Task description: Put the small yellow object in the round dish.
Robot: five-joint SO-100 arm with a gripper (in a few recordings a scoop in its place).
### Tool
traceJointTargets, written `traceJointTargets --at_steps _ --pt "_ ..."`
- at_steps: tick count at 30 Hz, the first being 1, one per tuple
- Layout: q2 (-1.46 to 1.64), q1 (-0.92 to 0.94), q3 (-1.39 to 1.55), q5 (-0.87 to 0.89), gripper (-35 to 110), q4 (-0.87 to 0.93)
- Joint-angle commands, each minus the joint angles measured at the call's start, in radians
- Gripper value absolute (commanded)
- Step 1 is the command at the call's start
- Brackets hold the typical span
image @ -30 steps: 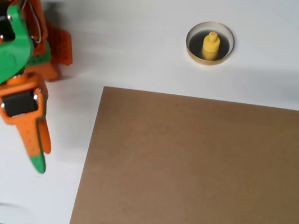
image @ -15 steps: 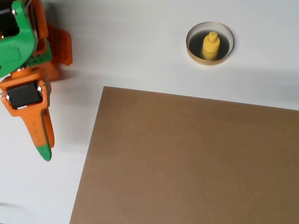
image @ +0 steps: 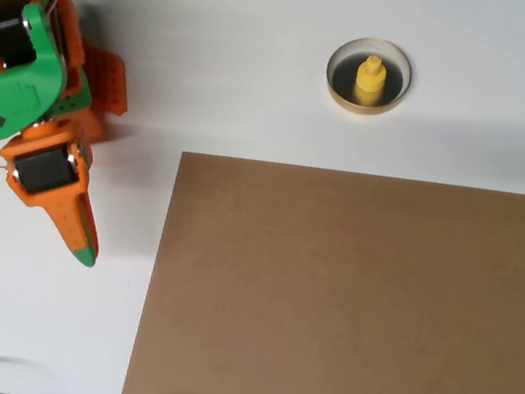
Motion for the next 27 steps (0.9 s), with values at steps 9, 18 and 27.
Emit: traceJointTargets --at_steps 9,18,27 --pt "0.018 0.023 -0.005 0.008 0 0.014" --pt "0.018 0.023 -0.005 0.008 0 0.014" --pt "0.018 0.023 -0.005 0.008 0 0.014"
